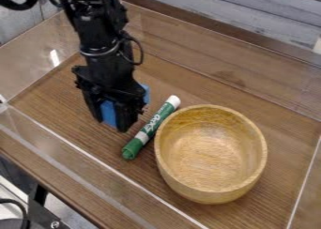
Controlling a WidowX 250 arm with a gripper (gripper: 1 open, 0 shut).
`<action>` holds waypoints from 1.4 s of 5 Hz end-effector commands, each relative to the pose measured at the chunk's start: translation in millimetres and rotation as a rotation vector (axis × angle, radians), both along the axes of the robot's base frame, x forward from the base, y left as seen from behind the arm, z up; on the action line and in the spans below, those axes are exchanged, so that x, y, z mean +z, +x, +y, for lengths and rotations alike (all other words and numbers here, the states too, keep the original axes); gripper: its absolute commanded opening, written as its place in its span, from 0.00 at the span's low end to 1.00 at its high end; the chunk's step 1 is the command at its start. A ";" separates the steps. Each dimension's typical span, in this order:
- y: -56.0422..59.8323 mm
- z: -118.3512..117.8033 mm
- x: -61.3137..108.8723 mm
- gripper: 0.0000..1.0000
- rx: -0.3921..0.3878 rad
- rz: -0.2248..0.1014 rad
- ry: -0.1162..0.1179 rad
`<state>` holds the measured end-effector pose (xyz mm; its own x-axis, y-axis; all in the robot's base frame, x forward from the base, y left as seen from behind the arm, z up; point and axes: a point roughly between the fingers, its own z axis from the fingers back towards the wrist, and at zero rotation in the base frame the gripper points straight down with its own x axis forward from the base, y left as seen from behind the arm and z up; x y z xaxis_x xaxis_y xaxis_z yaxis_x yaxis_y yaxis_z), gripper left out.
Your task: Put the blue block in the brown bowl
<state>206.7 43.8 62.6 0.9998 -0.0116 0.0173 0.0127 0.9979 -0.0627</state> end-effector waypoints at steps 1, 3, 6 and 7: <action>12.4 -2.0 19.2 0.00 -0.008 -0.073 0.023; 13.4 -9.2 25.4 0.00 -0.014 -0.075 0.024; 13.9 -18.4 34.3 0.00 -0.024 -0.079 0.029; 13.9 -23.7 37.6 0.00 -0.028 -0.081 0.031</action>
